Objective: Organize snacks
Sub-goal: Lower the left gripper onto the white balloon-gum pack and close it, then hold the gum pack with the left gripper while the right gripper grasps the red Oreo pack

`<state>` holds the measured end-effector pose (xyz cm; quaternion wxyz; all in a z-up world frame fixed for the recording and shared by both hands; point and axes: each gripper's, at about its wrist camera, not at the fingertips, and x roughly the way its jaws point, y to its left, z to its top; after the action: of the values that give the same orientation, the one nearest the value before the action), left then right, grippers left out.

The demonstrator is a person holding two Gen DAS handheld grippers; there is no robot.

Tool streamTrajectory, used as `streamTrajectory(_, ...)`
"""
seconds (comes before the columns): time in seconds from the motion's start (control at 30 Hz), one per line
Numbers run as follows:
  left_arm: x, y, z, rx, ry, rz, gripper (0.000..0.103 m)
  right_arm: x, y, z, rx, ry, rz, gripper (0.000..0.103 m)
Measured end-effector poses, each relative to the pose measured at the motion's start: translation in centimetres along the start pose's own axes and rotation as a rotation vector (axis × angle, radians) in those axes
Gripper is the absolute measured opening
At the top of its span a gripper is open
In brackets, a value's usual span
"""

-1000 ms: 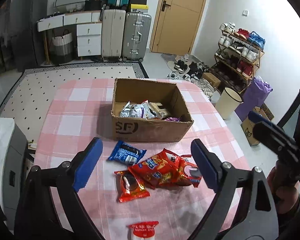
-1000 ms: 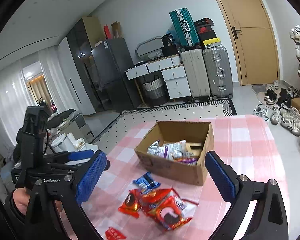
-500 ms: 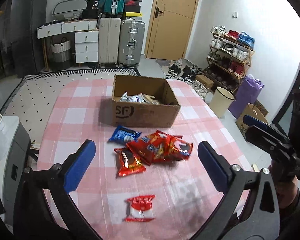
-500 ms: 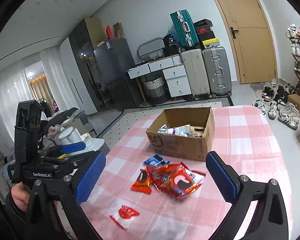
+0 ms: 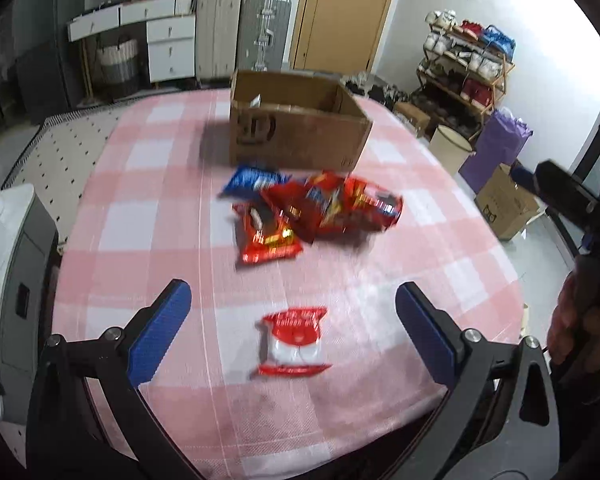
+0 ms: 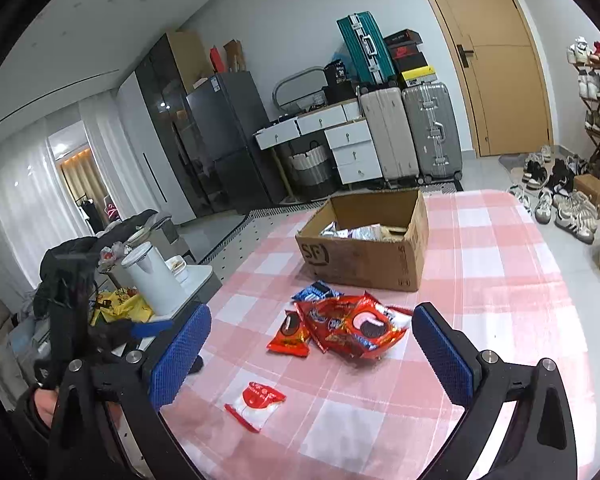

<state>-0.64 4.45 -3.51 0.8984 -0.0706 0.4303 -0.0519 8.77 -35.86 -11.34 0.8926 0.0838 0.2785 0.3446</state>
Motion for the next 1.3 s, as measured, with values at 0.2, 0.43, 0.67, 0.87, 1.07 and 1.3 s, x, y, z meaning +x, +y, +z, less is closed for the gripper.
streamTrajectory(0.2, 2.5, 0.4, -1.8, -0.008, 0.046, -0.005, 0.102, 1.3, -0.1, -1.3, -0.002, 0.034, -0.015, 0.102)
streamTrajectory(0.43, 5.8, 0.5, -3.5, -0.022, 0.11, -0.004, 0.102, 2.6, -0.6, -2.8, 0.009, 0.069, -0.016, 0.102)
streamTrajectory(0.67, 8.9, 0.8, -4.3, -0.03, 0.147, 0.007, 0.099, 3.6, -1.4, -4.4, -0.002, 0.095, -0.049, 0.102)
streamTrajectory(0.87, 10.5, 0.9, -4.4, -0.019, 0.149, 0.036, 0.057, 4.2, -2.3, -5.0, 0.017, 0.109, -0.051, 0.102)
streamTrajectory(1.07, 11.0, 1.0, -4.6, 0.009, 0.141, -0.007, 0.039, 4.6, -2.5, -5.4, 0.024, 0.114, -0.042, 0.102)
streamTrajectory(1.3, 10.2, 1.1, -4.6, 0.009, 0.125, 0.0, 0.039, 4.8, -2.8, -5.5, 0.03, 0.121, -0.039, 0.102)
